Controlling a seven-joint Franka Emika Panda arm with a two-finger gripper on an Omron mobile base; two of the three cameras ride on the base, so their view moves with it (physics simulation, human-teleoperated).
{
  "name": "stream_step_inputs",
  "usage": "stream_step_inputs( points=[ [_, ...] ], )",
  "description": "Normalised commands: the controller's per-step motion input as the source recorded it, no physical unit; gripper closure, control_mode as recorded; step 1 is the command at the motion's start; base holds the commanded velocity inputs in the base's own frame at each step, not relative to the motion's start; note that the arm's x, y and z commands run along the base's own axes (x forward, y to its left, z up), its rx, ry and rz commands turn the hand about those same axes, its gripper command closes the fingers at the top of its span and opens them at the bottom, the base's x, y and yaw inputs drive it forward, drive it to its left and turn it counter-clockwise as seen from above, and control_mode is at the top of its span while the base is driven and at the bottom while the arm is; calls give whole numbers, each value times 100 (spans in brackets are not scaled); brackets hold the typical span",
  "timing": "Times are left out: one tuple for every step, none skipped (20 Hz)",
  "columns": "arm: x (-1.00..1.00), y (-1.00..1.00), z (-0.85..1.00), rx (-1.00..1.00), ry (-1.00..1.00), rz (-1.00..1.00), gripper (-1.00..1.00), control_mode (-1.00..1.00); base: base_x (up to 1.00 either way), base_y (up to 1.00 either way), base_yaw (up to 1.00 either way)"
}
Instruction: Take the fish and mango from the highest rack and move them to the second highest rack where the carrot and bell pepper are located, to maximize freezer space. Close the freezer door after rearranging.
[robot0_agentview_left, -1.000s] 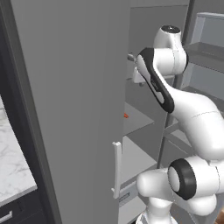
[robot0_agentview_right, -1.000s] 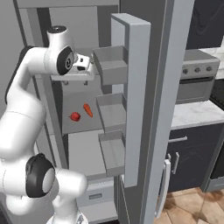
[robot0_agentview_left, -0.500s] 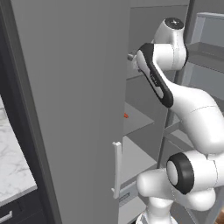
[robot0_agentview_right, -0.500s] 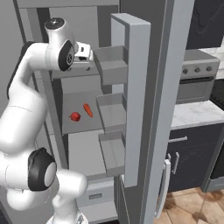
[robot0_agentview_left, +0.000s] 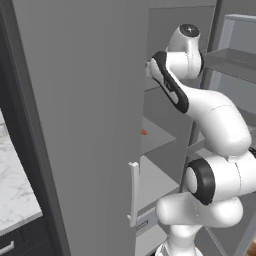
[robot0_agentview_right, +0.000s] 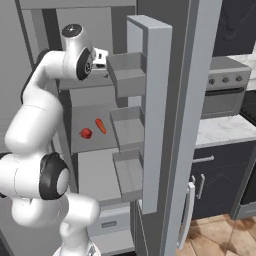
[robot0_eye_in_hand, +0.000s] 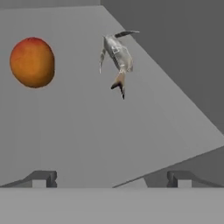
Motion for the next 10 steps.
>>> stream_step_inputs(
  points=[
    [48,-4,9,0,0,0,-100,-100,0,0,0],
    [46,-5,6,0,0,0,-100,-100,0,0,0],
    [45,-6,3,0,0,0,-100,-100,0,0,0],
    [44,-6,0,0,0,0,-100,-100,0,0,0],
    [42,-2,0,0,0,0,-100,-100,0,0,0],
    [41,-1,0,0,0,0,-100,-100,0,0,0],
    [40,-1,0,0,0,0,-100,-100,0,0,0],
    [44,0,0,0,5,0,-100,-100,0,0,0],
    [42,0,0,0,5,0,-100,-100,0,0,0],
    [44,0,0,0,5,0,-100,-100,0,0,0]
  ],
)
